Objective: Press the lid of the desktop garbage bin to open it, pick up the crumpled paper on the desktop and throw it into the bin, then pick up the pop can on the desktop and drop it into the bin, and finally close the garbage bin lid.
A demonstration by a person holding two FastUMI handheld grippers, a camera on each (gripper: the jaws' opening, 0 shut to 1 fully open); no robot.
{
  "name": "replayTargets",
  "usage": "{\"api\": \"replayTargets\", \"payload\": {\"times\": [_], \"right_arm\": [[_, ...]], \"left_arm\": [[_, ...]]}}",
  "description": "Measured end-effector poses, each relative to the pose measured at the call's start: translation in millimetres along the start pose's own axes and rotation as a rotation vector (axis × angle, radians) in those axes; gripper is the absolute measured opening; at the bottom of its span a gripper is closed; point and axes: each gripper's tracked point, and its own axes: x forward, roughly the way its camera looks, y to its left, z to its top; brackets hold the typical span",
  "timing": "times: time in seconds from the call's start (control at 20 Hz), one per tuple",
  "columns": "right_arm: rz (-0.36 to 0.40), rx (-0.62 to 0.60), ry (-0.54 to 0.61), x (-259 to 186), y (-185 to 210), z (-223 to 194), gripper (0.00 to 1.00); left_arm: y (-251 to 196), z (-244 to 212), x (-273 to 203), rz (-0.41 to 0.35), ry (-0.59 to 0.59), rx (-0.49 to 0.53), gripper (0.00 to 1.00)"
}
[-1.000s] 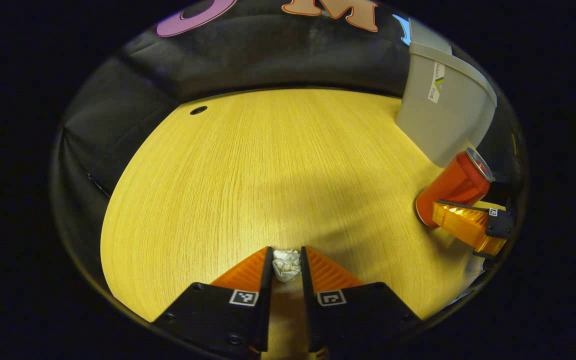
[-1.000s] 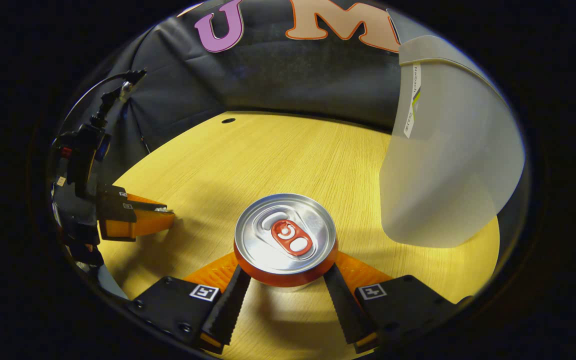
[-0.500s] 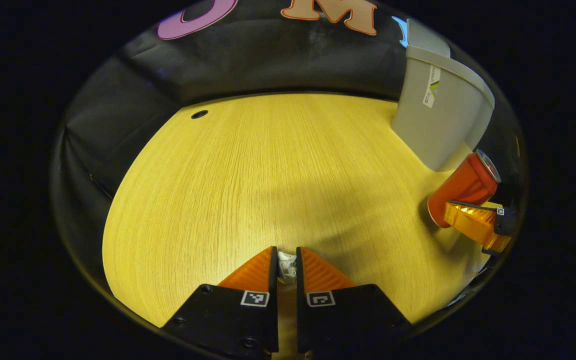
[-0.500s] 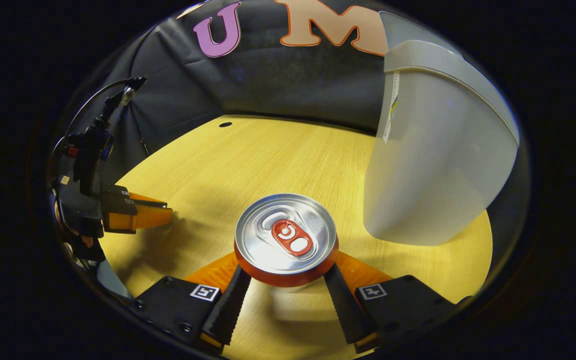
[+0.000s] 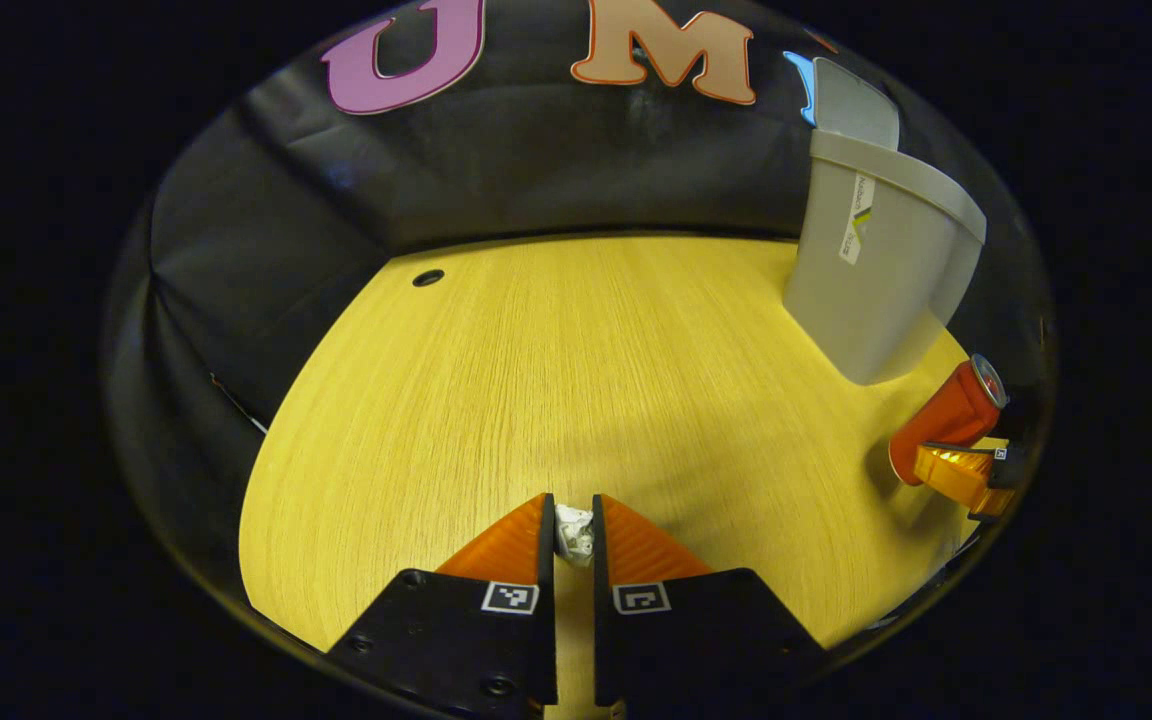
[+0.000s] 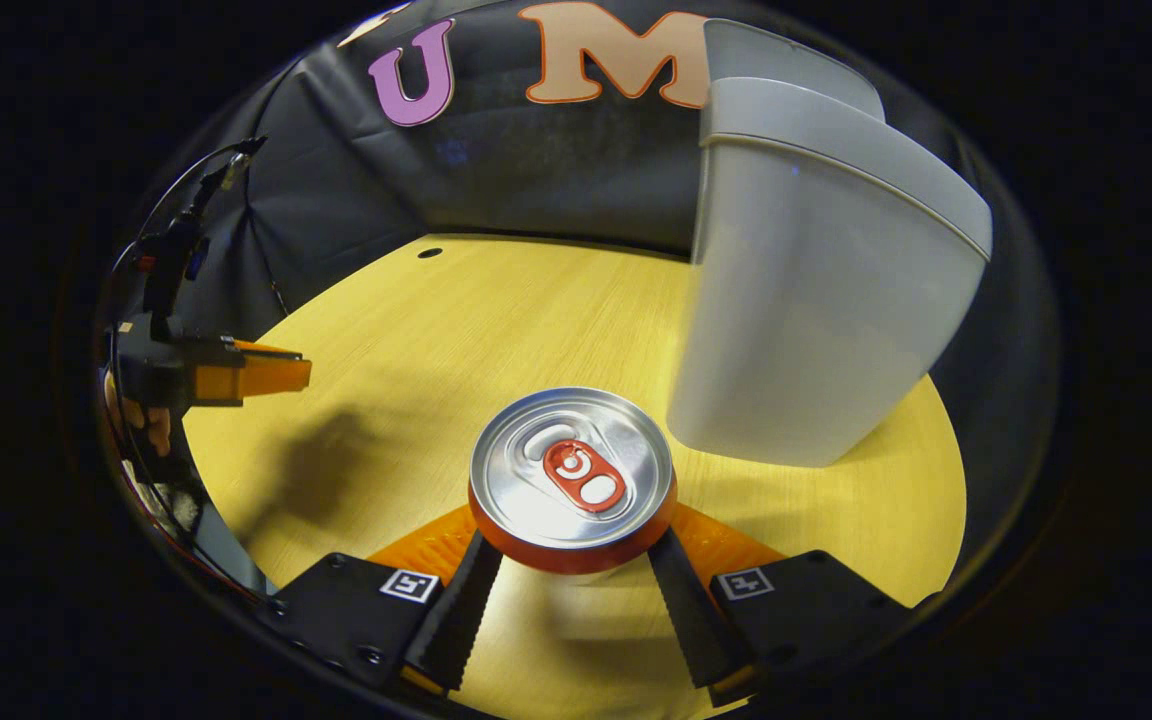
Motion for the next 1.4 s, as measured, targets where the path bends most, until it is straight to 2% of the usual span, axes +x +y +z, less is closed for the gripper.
{"api": "replayTargets", "payload": {"times": [0.3, 0.7, 1.4], "right_arm": [[-0.033, 0.016, -0.003, -20, -35, -6, 0.86], [-0.073, 0.044, -0.012, -39, -90, -14, 0.84], [-0.108, 0.096, -0.018, -61, -142, -33, 0.84]], "left_arm": [[-9, 45, -31, -0.002, -0.116, -0.023, 0.13], [-65, 117, -64, -0.068, -0.28, 0.001, 0.12], [-167, 225, -87, -0.2, -0.49, 0.061, 0.12]]}}
